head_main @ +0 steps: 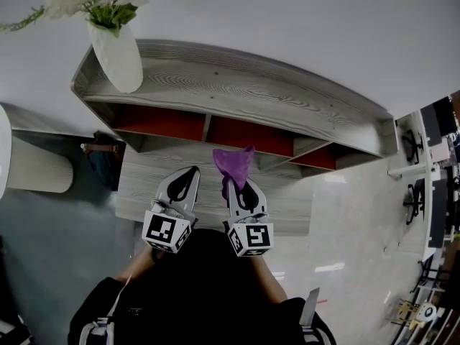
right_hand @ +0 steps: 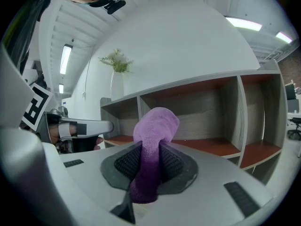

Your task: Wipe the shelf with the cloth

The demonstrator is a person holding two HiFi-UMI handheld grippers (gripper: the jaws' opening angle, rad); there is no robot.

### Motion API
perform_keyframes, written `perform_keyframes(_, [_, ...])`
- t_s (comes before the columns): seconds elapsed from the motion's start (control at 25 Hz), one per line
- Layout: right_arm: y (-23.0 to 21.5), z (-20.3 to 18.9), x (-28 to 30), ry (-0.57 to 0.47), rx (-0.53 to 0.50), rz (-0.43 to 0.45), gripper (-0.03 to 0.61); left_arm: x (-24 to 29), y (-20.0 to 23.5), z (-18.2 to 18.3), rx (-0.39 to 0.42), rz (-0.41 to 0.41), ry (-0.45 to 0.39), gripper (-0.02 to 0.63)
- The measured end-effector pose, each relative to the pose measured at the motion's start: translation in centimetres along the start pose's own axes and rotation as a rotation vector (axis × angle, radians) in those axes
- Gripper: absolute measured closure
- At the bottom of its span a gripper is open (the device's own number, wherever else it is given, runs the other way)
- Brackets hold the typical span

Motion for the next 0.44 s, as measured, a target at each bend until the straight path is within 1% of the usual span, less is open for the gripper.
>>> perform_keyframes(0.44, [-0.32, 0.05, 0.24, 0.002, -0.004, -0.001, 0.502, 0.5, -0.01, -0.01, -0.001, -0.005, 0.007, 0.609])
Point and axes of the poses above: the fingertips, and each gripper's own axes: x forward along the fingers, y to its left, z out of its top, the point moved 9 cm from there along -x, backward along the fingers, and after that the axes turned 15 degrees about y, right-handed, at the moved point
